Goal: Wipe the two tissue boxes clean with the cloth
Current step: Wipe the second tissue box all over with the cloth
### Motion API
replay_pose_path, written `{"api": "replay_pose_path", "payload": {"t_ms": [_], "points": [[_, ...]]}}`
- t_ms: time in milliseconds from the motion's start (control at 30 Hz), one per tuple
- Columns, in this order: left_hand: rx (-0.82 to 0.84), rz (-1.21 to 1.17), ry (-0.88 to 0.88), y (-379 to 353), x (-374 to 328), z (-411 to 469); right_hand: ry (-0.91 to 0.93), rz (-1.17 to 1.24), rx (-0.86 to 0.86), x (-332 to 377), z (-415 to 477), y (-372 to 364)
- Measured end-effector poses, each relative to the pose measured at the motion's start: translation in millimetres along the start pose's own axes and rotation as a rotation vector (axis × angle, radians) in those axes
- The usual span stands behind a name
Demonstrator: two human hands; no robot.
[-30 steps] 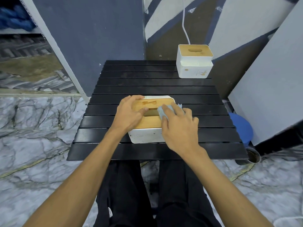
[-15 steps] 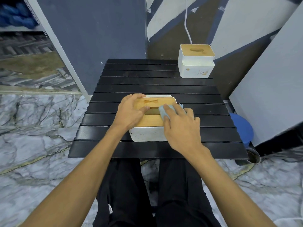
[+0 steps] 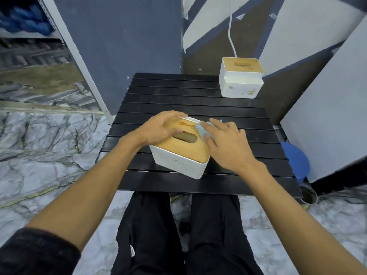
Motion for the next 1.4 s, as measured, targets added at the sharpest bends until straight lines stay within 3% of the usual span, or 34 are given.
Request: {"api": "replay_pose_path", "payload": {"t_ms": [100, 200, 333, 433, 700, 933, 1067, 1267, 1400], "points": [[-0.106, 0.082, 0.053, 3, -7, 6, -0.065, -0.009, -0.021, 5, -11, 0], [-0.365, 0.130, 0.119, 5, -16, 0, -0.193, -0.052, -0.066, 18, -23, -2], [-0.539, 0.003, 0.225, -16, -7, -17, -0.296, -0.048, -0.103, 31, -31, -3], [-0.520, -0.119, 0.254, -28, -2, -22, -0.284, -0.046, -0.094, 38, -37, -5], [-0.393, -0.078, 0.156, -20, -7, -12, -0.065, -0.035, -0.064, 47, -62, -8], [-0.327, -0.037, 0.045, -23, -18, -15, -0.047, -0.081, -0.106, 38, -25, -11], [-0.352, -0.087, 0.074, -21, -17, -15, -0.050, -0.052, -0.098, 34, -4, -15], [-0.341, -0.079, 0.076, -21, -20, -18, -0.066, -0.011, -0.140, 45, -50, -14], [-0.306, -0.038, 0.052, -20, -20, -17, -0.094, 0.015, -0.116, 34, -7, -16]]}}
Point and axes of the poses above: each hand's wrist, its own z-axis towards the middle knuckle, its own y-axis out of the back of the hand, x = y × z, the point moved 6 cm from there along z, towards the middle knuckle, and after that the axes turned 7 degrees about y, right-handed, at the moved point
